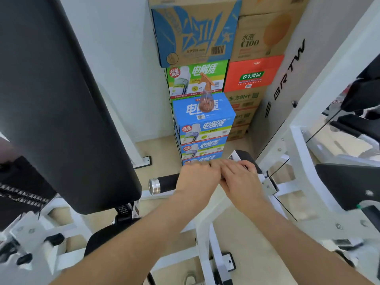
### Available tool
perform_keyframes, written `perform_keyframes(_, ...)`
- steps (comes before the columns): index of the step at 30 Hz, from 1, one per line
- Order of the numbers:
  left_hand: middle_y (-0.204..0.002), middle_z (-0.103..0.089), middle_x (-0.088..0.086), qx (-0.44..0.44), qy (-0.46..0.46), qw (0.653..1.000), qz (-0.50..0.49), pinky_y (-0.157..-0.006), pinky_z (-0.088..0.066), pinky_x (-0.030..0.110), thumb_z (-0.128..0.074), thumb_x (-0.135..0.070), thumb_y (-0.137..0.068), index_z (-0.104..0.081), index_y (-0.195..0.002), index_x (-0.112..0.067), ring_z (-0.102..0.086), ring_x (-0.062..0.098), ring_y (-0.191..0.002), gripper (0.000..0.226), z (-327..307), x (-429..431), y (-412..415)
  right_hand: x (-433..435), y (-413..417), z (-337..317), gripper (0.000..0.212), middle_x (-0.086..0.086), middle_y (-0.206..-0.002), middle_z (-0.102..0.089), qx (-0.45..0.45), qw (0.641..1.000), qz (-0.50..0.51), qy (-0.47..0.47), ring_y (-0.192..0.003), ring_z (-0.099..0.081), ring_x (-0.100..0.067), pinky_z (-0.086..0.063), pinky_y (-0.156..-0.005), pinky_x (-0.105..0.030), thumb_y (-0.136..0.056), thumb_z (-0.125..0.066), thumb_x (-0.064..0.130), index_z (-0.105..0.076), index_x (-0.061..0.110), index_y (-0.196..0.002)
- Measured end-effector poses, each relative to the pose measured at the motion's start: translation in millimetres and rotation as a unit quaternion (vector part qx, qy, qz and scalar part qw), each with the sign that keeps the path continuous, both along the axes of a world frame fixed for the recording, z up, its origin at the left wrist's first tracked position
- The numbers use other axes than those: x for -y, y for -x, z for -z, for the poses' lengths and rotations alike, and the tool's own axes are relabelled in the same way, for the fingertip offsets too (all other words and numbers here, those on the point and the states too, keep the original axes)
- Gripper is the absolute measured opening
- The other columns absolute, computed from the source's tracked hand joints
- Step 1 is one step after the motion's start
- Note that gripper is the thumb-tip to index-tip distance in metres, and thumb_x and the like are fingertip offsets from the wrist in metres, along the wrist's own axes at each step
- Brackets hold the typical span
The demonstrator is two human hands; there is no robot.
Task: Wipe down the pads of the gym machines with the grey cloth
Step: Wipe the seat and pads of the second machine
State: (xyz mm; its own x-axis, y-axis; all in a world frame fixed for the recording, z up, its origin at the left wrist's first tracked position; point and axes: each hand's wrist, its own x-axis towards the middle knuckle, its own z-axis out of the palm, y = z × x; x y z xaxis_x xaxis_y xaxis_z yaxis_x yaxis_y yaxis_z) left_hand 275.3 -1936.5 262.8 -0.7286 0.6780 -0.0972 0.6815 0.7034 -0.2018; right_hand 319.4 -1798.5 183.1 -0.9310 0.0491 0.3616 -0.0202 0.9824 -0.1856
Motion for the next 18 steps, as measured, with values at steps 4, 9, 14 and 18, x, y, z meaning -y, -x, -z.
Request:
perform_keyframes(4, -0.055, -0.062, 0.0, -0.041, -0.039, 0.998, 0.009, -0.042, -0.038, 0.022, -0.087, -0.022, -0.032, -0.068, -0.076, -0.018, -0.059, 0.017, -0.043, 0.048, 18.6, 1.4, -0.7, 1.5, 1.9, 4.4, 0.026, 0.012, -0.102, -0.07, -0.027, 0.999, 0.011, -0.015, -0.094, -0.066, -0.009, -0.031, -0.09, -0.028, -0.081, -0.067, 0.024, -0.065, 0.026, -0.106)
perform_keyframes(9, -0.086, -0.071, 0.003, -0.081, -0.084, 0.993, 0.006, -0.065, -0.051, 0.032, -0.086, -0.019, -0.052, -0.067, -0.104, -0.015, -0.069, 0.023, -0.076, 0.056, 23.9, 16.6, -13.9, -1.8, -6.1, -1.3, 0.04, 0.01, -0.112, -0.068, -0.01, 1.0, -0.013, 0.018, -0.102, -0.062, -0.011, -0.03, -0.094, -0.028, -0.078, -0.059, 0.027, -0.062, 0.024, -0.117)
perform_keyframes(14, -0.113, -0.07, 0.008, -0.074, -0.105, 0.992, 0.01, -0.093, -0.05, 0.039, -0.079, -0.02, -0.068, -0.066, -0.115, -0.012, -0.065, 0.027, -0.106, 0.049, 22.7, 20.9, -26.7, -5.6, -19.8, -10.9, 0.053, -0.002, -0.117, -0.066, 0.013, 0.998, -0.039, 0.057, -0.107, -0.059, -0.024, -0.038, -0.101, -0.038, -0.069, -0.073, 0.014, -0.062, 0.015, -0.121)
perform_keyframes(18, -0.142, -0.051, 0.008, -0.008, -0.122, 0.992, -0.021, -0.113, -0.026, 0.037, -0.062, -0.02, -0.083, -0.052, -0.132, -0.013, -0.042, 0.027, -0.134, 0.05, 13.5, 20.9, -44.0, -5.9, -36.0, -22.4, 0.067, -0.006, -0.13, -0.056, 0.085, 0.995, -0.033, 0.042, -0.122, -0.05, -0.028, -0.038, -0.104, -0.043, -0.071, -0.074, 0.019, -0.051, 0.018, -0.134)
